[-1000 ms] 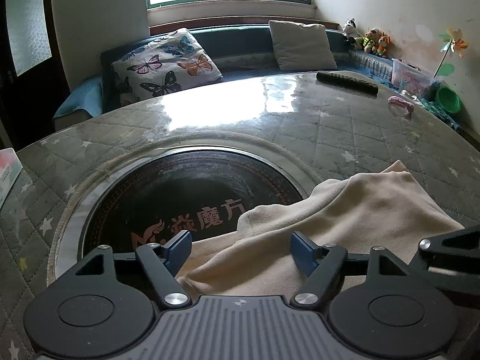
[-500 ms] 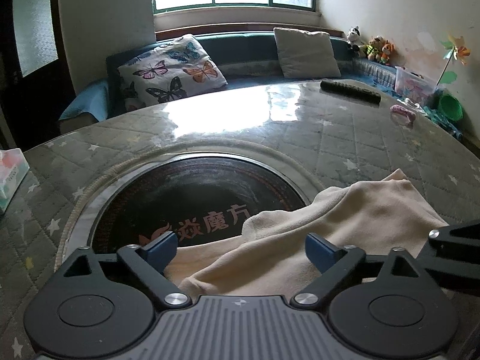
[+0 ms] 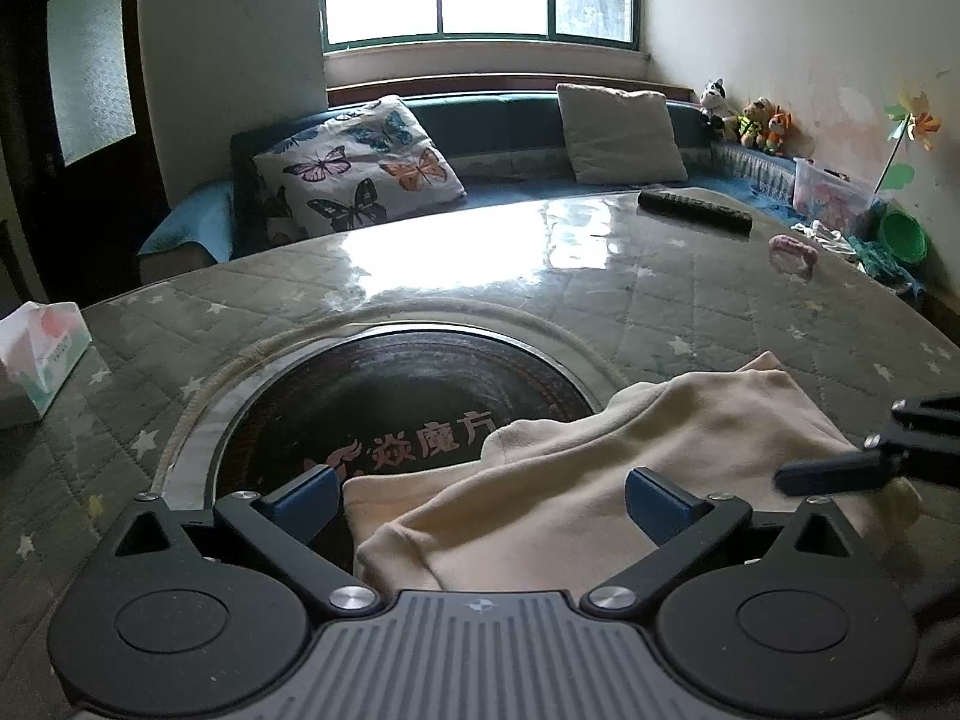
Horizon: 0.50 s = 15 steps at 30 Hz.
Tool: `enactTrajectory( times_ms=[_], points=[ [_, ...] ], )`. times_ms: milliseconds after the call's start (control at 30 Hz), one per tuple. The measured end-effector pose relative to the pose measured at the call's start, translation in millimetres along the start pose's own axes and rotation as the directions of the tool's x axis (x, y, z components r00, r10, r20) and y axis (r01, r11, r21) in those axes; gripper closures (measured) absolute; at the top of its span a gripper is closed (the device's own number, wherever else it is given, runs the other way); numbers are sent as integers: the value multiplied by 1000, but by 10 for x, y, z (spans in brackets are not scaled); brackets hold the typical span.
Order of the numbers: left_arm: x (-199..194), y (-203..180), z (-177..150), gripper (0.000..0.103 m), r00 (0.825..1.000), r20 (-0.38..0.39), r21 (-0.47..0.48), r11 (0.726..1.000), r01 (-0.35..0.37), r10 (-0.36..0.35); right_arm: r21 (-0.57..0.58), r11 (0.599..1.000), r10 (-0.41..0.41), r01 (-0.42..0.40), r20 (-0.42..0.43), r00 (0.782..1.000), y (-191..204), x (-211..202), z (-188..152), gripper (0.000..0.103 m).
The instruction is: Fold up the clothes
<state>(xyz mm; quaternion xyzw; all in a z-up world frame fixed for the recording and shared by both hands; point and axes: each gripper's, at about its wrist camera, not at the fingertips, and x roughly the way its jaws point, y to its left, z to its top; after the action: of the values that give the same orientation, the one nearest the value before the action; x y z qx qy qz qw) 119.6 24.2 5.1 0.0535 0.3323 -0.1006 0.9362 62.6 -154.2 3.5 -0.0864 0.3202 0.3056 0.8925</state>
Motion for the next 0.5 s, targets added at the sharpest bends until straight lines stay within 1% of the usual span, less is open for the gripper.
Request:
enactTrajectory(
  times_ms=[167,267,400,500],
  points=[
    [-134,-1,-83,0,1000,15,-20,1000,-19,19,71,997,-43,43,11,999,-255,-174,-94,43],
    [-152,-1,-137,0,1000,11,-33,999,-20,20,110,991,-73,72,2,997,-416,-228,-181,42],
    [-104,14,-184,0,1000,-9,-44,999,-30,30,142,983,-114,119,-45,992,-553,-195,-299,42],
    [-59,46,-166,0,999,-15,-45,998,-50,50,161,981,-102,108,-40,994,-618,-223,-286,42]
  ],
)
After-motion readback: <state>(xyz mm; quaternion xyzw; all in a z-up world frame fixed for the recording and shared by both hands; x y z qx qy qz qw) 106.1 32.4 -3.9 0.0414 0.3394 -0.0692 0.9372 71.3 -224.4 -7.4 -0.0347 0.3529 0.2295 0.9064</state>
